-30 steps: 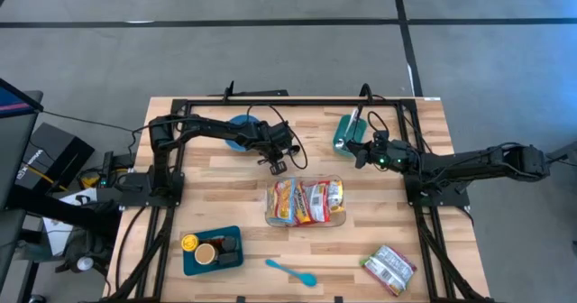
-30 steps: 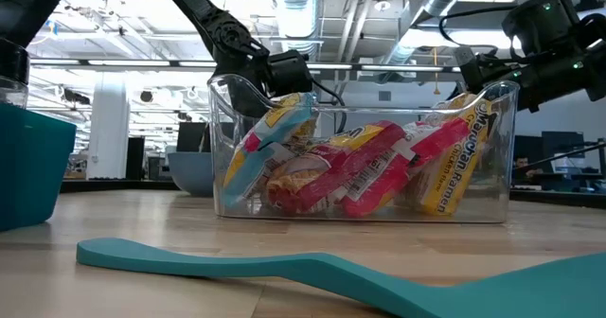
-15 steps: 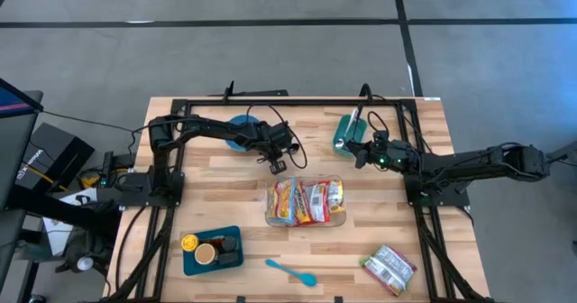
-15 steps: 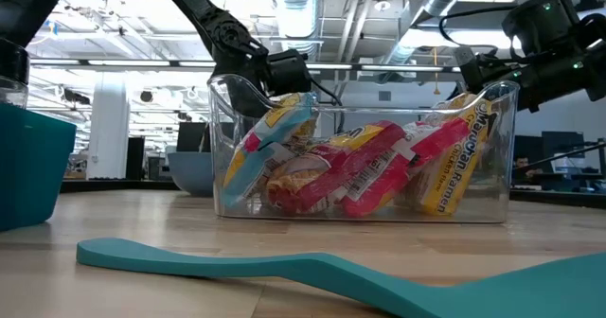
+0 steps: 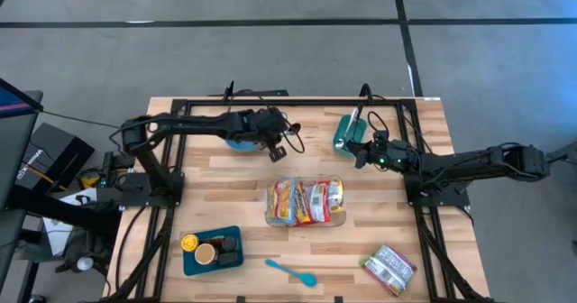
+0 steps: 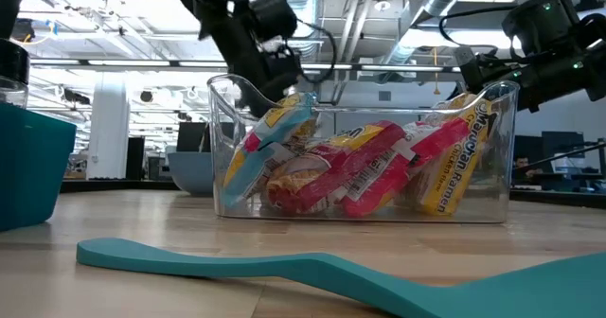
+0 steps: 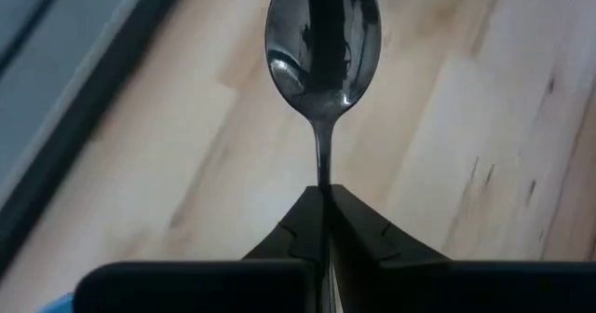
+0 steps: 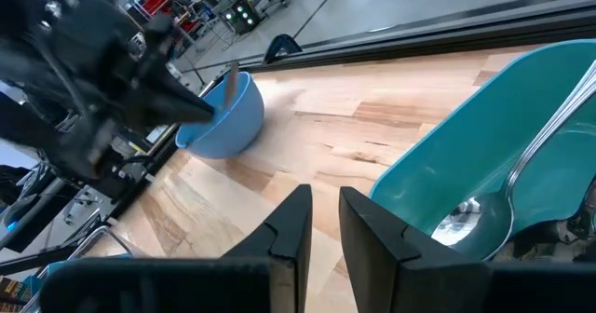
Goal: Pick & Place Food Item
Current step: Put the black spoon into the blue bin
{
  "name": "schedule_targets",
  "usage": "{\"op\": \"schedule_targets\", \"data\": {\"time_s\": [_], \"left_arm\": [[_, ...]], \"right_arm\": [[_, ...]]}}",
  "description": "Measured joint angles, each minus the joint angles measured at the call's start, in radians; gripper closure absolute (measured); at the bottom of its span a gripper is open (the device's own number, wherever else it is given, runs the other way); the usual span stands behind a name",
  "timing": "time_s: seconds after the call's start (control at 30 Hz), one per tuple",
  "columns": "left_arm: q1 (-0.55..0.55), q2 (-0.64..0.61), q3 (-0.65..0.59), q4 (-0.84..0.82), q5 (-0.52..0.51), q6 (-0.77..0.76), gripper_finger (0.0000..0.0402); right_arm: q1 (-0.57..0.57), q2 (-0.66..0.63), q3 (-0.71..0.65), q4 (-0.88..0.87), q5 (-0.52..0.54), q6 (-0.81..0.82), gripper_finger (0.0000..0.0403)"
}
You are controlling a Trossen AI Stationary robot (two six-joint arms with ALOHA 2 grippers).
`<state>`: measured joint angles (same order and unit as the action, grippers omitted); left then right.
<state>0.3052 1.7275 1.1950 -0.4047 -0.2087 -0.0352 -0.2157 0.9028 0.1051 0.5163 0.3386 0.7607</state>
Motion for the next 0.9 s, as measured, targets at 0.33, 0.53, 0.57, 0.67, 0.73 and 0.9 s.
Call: {"op": "schedule_targets", "data": {"time_s": [0.33,0.53,0.57,0.67,0.73,0.9], "left_arm": [[-0.066,-0.125,0.001,0.025,-0.141,0.000,0.0399],[-0.118,-0.129,0.002,0.085,-0.222,0.007,0.0399],[-0.125,-0.129,0.002,0.092,-0.236,0.009,0.0399],[-0.145,-0.129,0.002,0.123,-0.281,0.010,0.0399],[-0.157,-0.129,0.002,0.146,-0.318,0.011,0.0398],[-0.176,-0.120,0.002,0.207,-0.349,0.012,0.0399]], "right_arm": [[0.000,0.000,0.000,0.000,0.000,0.000,0.0349],[-0.002,0.000,0.000,0.002,0.000,0.000,0.0349],[-0.003,0.000,0.000,0.006,0.000,0.000,0.0349],[-0.003,0.000,0.000,0.041,0.001,0.000,0.0349],[-0.003,0.000,0.000,0.071,0.002,0.000,0.0349],[-0.003,0.000,0.000,0.134,0.002,0.000,0.0349]]}}
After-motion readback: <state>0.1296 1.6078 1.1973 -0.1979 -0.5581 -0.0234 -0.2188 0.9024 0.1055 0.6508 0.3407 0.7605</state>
